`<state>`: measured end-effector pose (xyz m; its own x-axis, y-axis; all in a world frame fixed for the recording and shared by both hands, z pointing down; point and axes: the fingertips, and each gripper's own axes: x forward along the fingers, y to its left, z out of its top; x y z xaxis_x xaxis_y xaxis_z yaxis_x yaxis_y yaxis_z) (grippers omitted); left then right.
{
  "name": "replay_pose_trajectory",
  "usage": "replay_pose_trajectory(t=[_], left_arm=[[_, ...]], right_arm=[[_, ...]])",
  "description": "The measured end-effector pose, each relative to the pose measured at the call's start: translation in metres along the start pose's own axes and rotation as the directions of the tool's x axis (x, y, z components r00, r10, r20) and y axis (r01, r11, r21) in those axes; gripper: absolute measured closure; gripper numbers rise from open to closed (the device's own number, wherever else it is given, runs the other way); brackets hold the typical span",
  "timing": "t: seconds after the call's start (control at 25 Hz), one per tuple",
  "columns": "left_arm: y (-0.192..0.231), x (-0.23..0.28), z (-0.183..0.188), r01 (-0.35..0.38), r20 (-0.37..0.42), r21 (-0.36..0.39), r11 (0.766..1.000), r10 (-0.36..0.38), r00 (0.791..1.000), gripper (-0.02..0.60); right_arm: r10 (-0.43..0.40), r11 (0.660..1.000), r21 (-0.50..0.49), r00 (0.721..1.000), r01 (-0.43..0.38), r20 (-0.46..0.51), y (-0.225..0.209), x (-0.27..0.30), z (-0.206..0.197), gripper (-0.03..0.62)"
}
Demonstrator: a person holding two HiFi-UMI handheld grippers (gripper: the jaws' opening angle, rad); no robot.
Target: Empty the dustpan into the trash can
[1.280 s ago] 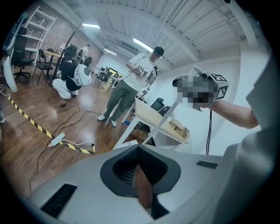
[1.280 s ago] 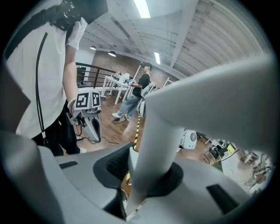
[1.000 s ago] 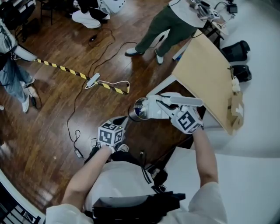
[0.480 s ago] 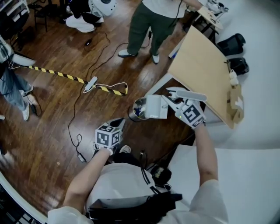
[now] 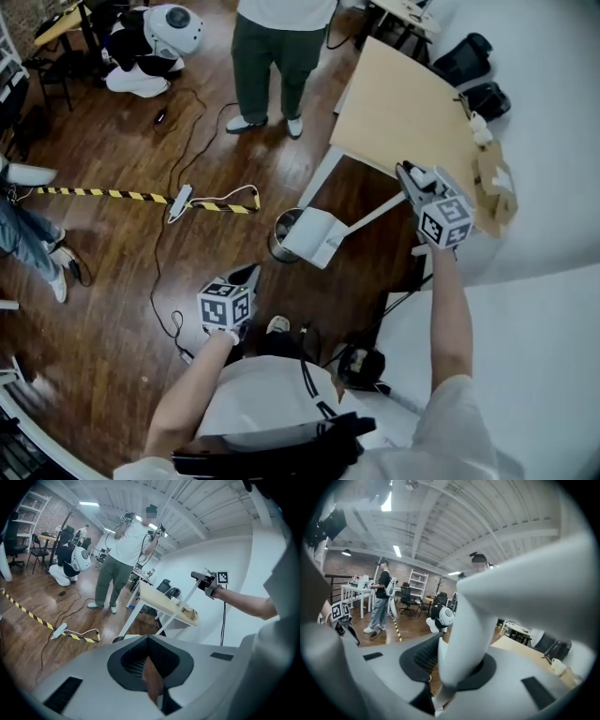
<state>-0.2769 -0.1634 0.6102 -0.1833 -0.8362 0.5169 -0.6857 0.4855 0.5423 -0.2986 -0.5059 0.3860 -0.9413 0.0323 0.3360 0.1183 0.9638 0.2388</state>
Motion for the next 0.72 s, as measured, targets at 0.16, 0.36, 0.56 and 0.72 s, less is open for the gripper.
replay_pose_trajectory(t=[0.16,0.36,0.56,0.72], left_arm=[[-0.006,0.002,-0.007,0.047,-0.037,0.028,0.998,-0.046,0.998,0.588],[-0.016,0.007,-0.009,0.118,-0.080,0.070,0.991,-0.113,0.990,0.588],[-0.025,0.002,-0.026,0.197,-0.152,0.106,0.975,-0.180,0.972,0.588],[-0.019,-0.006,-0.042,0.228,-0.207,0.120,0.966,-0.200,0.958,0.588]], right_arm=[[-0.117,0.992,0.038,0.993,0.117,0.002,-0.004,-0.054,0.008,0.497],[-0.361,0.923,0.115,0.930,0.367,-0.074,-0.017,-0.106,-0.002,0.496],[-0.574,0.776,0.178,0.795,0.605,-0.196,-0.021,-0.170,-0.046,0.497],[-0.668,0.669,0.206,0.699,0.715,-0.255,-0.011,-0.198,-0.083,0.499]])
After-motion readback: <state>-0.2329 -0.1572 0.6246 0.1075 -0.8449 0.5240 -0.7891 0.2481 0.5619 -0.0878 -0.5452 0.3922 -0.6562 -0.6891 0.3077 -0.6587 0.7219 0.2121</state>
